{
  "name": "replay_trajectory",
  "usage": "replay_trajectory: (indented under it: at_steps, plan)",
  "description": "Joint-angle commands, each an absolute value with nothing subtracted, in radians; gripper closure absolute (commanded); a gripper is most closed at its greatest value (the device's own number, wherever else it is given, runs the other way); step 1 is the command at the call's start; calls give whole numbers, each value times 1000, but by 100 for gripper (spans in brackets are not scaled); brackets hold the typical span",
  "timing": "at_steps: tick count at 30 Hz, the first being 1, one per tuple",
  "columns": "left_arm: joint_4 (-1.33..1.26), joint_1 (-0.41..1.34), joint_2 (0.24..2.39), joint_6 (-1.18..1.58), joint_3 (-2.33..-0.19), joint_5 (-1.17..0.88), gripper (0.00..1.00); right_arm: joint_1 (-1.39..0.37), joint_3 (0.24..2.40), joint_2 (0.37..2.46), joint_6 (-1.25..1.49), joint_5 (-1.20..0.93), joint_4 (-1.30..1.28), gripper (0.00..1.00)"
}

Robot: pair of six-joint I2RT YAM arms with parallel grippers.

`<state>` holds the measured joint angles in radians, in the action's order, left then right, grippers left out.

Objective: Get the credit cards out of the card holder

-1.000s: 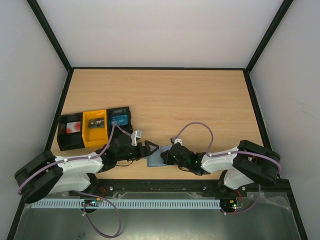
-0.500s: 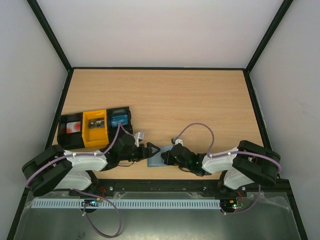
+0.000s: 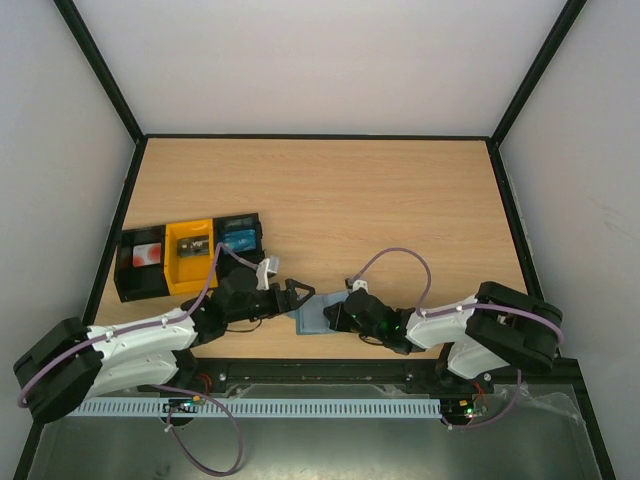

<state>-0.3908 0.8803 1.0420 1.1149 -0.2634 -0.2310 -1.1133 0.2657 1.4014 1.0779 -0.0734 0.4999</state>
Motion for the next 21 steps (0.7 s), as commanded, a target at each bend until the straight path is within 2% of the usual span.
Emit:
replay_trajectory:
  at_steps: [1, 14, 21]
  plan:
    - [-408, 876, 1031, 1117, -260, -237, 7, -1118, 226, 1455, 1101, -93, 520, 98]
    - [-519, 876, 1219, 1080, -289, -298, 6, -1119, 215, 1507, 1112, -108, 576, 98]
    - [-547, 876, 1251, 1078, -272, -305, 6, -1119, 223, 1502, 1098, -103, 560, 98]
